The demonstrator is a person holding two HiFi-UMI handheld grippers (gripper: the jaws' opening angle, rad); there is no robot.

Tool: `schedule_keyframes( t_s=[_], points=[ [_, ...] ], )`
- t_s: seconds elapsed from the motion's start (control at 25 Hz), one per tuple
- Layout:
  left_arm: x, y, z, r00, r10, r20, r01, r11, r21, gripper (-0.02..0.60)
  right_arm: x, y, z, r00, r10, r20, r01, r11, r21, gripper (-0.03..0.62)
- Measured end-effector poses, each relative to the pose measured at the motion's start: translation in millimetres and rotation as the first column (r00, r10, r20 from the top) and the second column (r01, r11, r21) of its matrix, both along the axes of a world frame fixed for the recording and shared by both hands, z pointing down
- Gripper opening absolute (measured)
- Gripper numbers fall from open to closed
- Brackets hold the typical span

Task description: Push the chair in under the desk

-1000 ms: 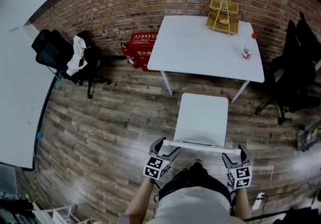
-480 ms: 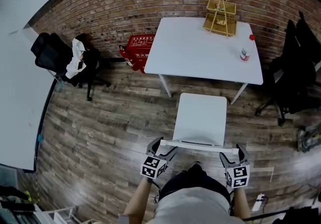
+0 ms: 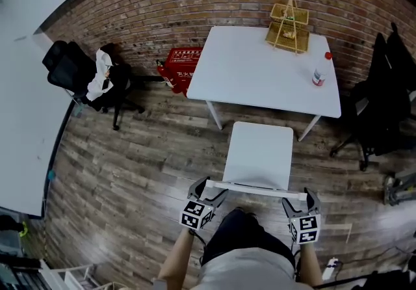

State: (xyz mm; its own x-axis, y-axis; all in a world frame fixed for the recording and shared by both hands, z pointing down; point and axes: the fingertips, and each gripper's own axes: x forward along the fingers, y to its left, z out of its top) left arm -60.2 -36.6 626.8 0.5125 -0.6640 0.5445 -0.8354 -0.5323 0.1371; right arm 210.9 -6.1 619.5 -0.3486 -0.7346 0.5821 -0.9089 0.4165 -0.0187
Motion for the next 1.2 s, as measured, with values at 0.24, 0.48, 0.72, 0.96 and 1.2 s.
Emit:
schedule_keyframes(
  t_s=[0.24, 0.48, 0.72, 0.96, 1.2],
  points=[
    [0.8, -7.1, -0.3, 1.0, -0.004, -0.004, 0.004, 1.0, 0.0, 0.347, 1.6, -7.9, -0.5, 1.0, -0.003, -0.004, 0.003, 1.0, 0.003, 0.354],
    [2.0, -17.9, -0.7, 1.0, -0.004, -0.005, 0.004, 1.0, 0.007, 0.347, 3.4, -16.4, 2.2, 1.0, 0.002, -0.005, -0.002, 1.0, -0.011, 0.354],
    [1.1, -30.0, -0.2, 1.0, 0.001, -0.008, -0.001, 1.0, 0.01, 0.347, 2.0, -29.2, 1.2, 1.0, 0.005, -0.002, -0.005, 1.0, -0.003, 0.354],
    [-0.7, -46.0, 0.3, 1.0, 0.008, -0.01, -0.008, 1.0, 0.013, 0.347, -1.3, -44.3, 0.1, 1.0, 0.011, 0.002, -0.011, 1.0, -0.004, 0.354],
    [-3.0, -61.6, 0.1, 1.0, 0.021, -0.009, -0.021, 1.0, 0.009, 0.347, -3.7, -55.8, 1.0, 1.0, 0.017, -0.003, -0.017, 1.0, -0.018, 0.354]
  ],
)
